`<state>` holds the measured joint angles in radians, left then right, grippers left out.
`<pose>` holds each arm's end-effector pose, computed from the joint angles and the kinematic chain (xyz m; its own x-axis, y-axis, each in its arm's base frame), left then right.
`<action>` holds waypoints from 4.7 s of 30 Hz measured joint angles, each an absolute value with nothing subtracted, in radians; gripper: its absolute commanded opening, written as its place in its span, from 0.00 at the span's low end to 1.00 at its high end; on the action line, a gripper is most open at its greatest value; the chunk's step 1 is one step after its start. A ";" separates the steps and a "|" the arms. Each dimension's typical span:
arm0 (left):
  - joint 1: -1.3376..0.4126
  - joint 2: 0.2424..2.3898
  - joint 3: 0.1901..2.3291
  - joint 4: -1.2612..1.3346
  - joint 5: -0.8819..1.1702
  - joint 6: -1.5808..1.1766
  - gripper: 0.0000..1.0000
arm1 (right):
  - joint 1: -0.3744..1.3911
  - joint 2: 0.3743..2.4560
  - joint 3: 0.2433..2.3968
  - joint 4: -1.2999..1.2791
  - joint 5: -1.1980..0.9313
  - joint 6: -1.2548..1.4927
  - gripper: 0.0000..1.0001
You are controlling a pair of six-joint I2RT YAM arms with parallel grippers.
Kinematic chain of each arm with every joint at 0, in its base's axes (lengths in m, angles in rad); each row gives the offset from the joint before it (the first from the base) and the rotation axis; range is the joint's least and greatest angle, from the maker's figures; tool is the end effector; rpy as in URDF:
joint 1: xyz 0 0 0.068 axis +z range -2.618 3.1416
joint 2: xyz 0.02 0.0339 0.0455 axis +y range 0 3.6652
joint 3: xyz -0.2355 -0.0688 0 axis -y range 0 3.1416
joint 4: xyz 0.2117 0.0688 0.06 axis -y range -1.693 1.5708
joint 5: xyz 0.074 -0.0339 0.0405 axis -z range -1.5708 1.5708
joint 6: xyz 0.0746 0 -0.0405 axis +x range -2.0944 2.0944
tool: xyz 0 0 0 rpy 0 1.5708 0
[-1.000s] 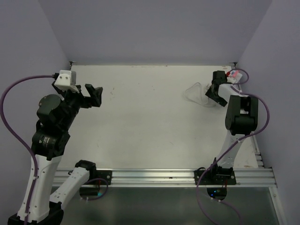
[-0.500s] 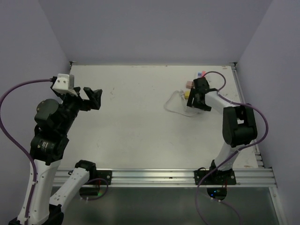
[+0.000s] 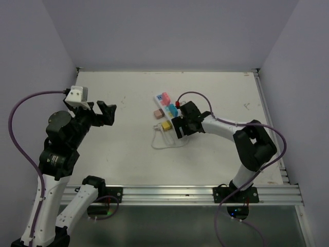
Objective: Pull the plug off the socket
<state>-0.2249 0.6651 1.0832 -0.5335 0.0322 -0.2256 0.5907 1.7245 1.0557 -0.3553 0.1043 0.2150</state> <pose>0.1470 -0.0361 0.3825 -0.1662 -0.1913 -0.9673 0.2225 0.9484 -0.2258 0.2837 0.1809 0.1354 -0.8017 -0.2821 -0.5269 -0.3459 0.9380 0.0240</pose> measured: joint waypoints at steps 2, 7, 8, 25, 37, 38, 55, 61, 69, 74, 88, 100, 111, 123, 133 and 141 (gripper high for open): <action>-0.225 0.661 1.065 -0.534 0.033 -0.227 1.00 | 0.638 1.722 1.035 -0.329 0.075 0.172 0.17; -0.225 0.650 1.013 -0.538 0.038 -0.244 1.00 | 0.735 1.713 1.018 -0.284 -0.029 0.084 0.19; -0.225 0.650 1.002 -0.538 0.042 -0.247 1.00 | 0.746 1.713 1.018 -0.282 -0.048 0.068 0.19; -0.225 0.776 0.897 -0.591 -0.083 -0.591 0.99 | 0.888 1.692 0.975 -0.263 0.036 -0.085 0.20; -0.234 1.132 0.968 -0.662 -0.109 -0.961 0.82 | 0.935 1.701 0.962 -0.189 0.137 -0.060 0.21; -0.241 1.165 0.988 -0.666 -0.109 -0.982 0.82 | 0.937 1.701 0.960 -0.180 0.143 -0.058 0.21; -0.316 1.668 1.307 -0.807 -0.126 -1.126 0.64 | 0.942 1.781 1.024 -0.121 0.155 -0.032 0.26; -0.316 1.737 1.381 -0.846 -0.154 -1.134 0.62 | 0.942 1.807 1.059 -0.133 0.138 -0.030 0.49; -0.315 1.739 1.386 -0.854 -0.165 -1.133 0.69 | 0.931 1.818 1.081 -0.156 0.104 -0.035 0.83; -0.305 1.739 1.386 -0.854 -0.165 -1.125 0.72 | 0.929 1.820 1.083 -0.163 0.077 -0.052 0.92; -0.282 1.698 1.377 -0.843 -0.161 -1.107 0.74 | 0.935 1.806 1.052 -0.163 0.035 -0.100 0.99; -0.282 1.698 1.377 -0.835 -0.160 -1.103 0.75 | 0.935 1.805 1.033 -0.102 0.047 -0.109 0.99; -0.282 1.698 1.377 -0.832 -0.159 -1.099 0.75 | 0.930 1.805 1.031 -0.081 0.057 -0.110 0.99; -0.282 1.698 1.376 -0.832 -0.159 -1.096 0.74 | 0.929 1.807 1.031 -0.073 0.053 -0.120 0.63; -0.279 1.706 1.358 -0.830 -0.160 -1.102 0.68 | 0.928 1.813 1.015 -0.020 0.052 -0.117 0.08; -0.276 1.772 1.369 -0.843 -0.189 -1.118 0.55 | 0.928 1.822 1.015 0.008 0.052 -0.116 0.05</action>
